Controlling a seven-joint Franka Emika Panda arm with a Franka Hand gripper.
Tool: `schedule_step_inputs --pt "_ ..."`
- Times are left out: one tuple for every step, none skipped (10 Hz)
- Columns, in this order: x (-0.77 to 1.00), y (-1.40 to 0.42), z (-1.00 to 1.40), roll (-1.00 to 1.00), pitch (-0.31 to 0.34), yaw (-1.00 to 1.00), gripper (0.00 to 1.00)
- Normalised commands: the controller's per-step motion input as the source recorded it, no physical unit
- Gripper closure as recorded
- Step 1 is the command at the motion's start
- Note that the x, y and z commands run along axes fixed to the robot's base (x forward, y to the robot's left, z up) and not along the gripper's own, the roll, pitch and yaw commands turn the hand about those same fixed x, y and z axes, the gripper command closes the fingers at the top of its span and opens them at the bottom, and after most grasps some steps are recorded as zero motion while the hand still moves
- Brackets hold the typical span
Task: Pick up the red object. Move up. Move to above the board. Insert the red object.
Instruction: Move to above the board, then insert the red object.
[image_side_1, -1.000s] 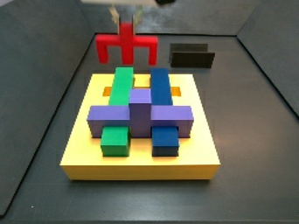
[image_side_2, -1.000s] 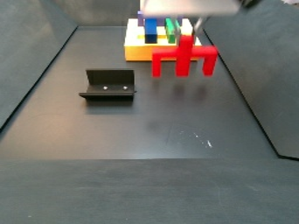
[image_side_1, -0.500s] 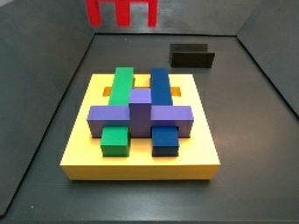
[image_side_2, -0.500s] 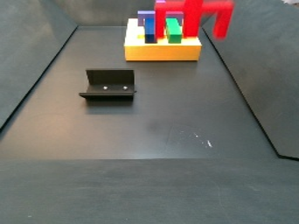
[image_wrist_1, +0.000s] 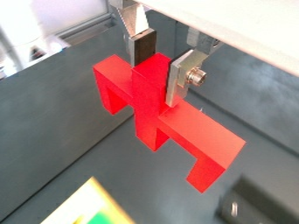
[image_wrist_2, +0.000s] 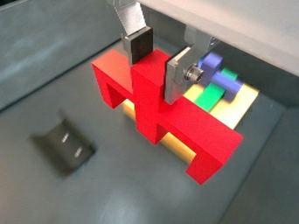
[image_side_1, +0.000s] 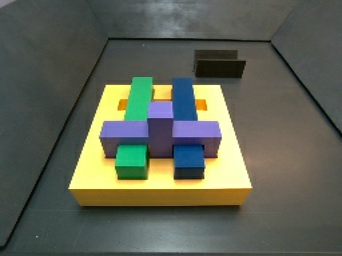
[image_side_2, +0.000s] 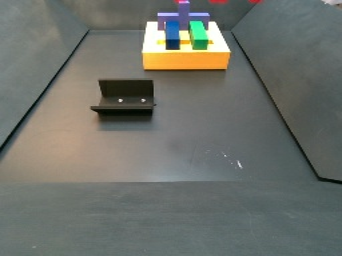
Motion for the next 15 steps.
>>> schedule_step_inputs --pt "0.41 -1.4 0.24 0.02 0.161 -0.03 1.0" --pt "0.44 -1.4 0.24 -0.01 0.175 -0.02 1.0" --pt "0.46 -1.4 0.25 -0.01 0.186 -0.01 1.0" --pt "0.47 -1.4 0.26 0.02 0.156 0.01 1.0" --pt "0.29 -0.75 0.14 0.03 0.154 0.01 1.0" --pt "0.16 -0.28 0.06 0.03 0.128 0.01 1.0" --pt "0.09 -0.17 0.05 0.03 0.081 0.01 1.0" --pt "0.0 0.0 -0.03 0.0 0.0 0.0 1.0" --pt "0.19 0.32 -0.26 0.0 0.024 0.0 1.0" --pt "0.22 0.49 -0.51 0.0 0.039 -0.01 1.0" --pt "0.22 0.3 -0.65 0.13 0.106 -0.02 1.0" --pt "0.18 0.0 -0.83 0.21 0.064 0.0 1.0" --pt "0.17 -0.13 -0.75 0.28 0.034 0.0 1.0" --pt "0.14 -0.19 -0.73 0.28 0.057 0.0 1.0" --pt "0.12 -0.14 -0.85 0.22 0.031 0.0 1.0"
